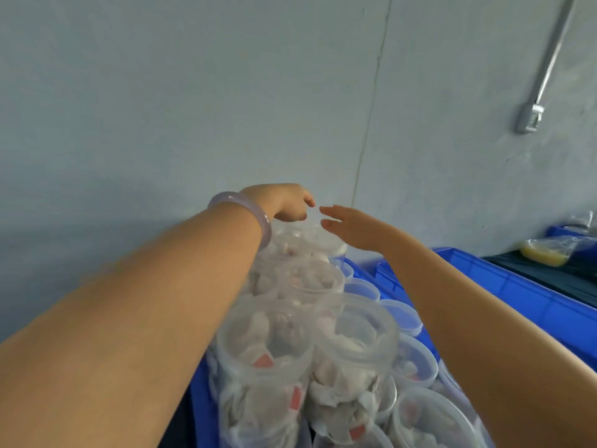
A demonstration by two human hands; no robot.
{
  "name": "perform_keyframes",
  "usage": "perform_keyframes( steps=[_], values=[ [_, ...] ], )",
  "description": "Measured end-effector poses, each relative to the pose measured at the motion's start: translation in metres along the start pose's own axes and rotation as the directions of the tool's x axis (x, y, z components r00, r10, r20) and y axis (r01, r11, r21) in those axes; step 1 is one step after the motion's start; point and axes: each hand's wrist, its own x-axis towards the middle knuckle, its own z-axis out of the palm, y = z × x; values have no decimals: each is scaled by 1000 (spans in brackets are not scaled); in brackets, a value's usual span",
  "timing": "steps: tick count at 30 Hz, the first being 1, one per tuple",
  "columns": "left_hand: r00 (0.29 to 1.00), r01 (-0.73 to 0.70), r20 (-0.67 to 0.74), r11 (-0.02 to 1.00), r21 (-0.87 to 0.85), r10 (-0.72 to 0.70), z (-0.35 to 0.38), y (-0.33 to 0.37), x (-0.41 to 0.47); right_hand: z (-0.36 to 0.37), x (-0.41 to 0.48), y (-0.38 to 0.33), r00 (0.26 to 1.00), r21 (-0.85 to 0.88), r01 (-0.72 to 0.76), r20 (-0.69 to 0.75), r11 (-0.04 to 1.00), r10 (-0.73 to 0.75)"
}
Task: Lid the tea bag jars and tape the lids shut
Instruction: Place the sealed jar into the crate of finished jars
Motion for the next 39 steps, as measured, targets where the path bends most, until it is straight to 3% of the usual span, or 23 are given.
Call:
perform_keyframes(
  steps=[7, 14, 19, 23, 27, 30, 34, 37, 39],
  values=[
    [992, 41, -118, 999, 10, -40, -36, -17, -76, -29, -32, -114, 989, -203, 131, 96, 970, -113],
    [909, 321, -275, 947, -19, -313, -59, -126, -247, 33, -82, -290, 933, -69, 346, 127, 935, -336],
    [793, 544, -233, 827, -144, -562, -24, -235, -407, 148, -149, -423, 805, 67, 529, 275, 846, -526],
    [682, 689, -206, 711, -141, -702, 17, -307, -492, 231, -187, -493, 663, 181, 630, 382, 755, -644],
    [543, 833, -219, 552, 23, -810, 49, -365, -537, 297, -203, -540, 582, 155, 690, 460, 706, -670],
    [464, 885, -196, 463, 52, -864, 64, -396, -556, 328, -207, -558, 530, 174, 704, 517, 689, -672],
    [332, 943, -420, 290, 161, -845, 75, -398, -552, 345, -206, -567, 499, 232, 682, 546, 694, -673],
    [350, 935, -458, 271, 230, -818, 75, -392, -548, 350, -209, -570, 500, 287, 648, 539, 706, -678],
    [374, 927, -489, 298, 229, -788, 66, -383, -547, 353, -210, -567, 543, 348, 600, 484, 721, -686]
  ],
)
